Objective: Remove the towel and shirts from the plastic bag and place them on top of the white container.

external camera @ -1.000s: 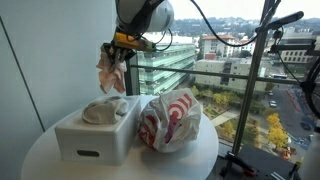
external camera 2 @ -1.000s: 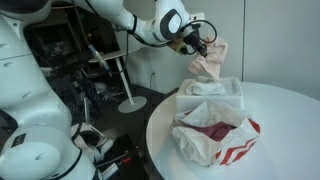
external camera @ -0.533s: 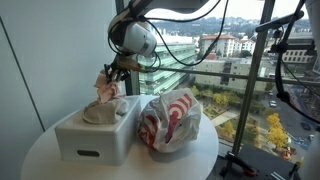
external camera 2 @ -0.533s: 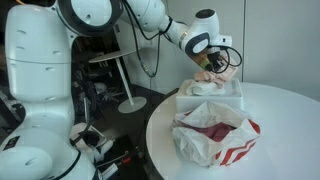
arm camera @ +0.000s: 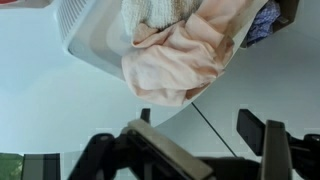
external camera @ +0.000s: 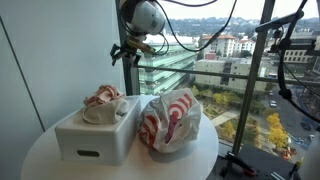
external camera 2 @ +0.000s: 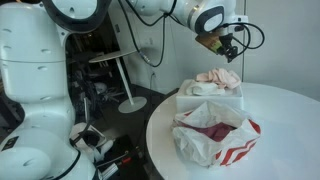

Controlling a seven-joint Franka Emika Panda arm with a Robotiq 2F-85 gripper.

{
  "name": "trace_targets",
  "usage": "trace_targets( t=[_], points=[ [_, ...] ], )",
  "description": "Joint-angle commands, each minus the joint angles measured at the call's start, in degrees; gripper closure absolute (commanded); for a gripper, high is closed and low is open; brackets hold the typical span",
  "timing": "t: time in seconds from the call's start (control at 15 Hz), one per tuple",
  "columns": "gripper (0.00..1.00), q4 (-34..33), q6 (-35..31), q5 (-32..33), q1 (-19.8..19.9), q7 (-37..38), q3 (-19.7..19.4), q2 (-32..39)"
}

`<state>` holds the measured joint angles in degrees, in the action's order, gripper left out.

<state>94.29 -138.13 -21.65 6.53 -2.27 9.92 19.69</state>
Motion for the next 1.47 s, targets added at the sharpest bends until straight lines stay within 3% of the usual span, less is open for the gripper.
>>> trace_targets(
  t=[0.0, 0.33, 0.53, 0.8, 1.4],
  points=[
    [0.0, 7.2, 3.3, 2.2, -1.2, 6.0, -5.3, -9.4],
    [0.0, 21.1, 13.0, 9.4, -1.1, 13.9, -11.2, -22.1],
    [0.0, 29.5, 20.3, 12.2, -0.8, 17.2, -12.5, -28.4],
    [0.0, 34.6, 28.2, 15.3, -0.5, 19.9, -12.4, -28.4],
    [0.0, 37.6, 14.9, 32.5, -1.8, 33.7, -12.5, -14.2]
  ],
)
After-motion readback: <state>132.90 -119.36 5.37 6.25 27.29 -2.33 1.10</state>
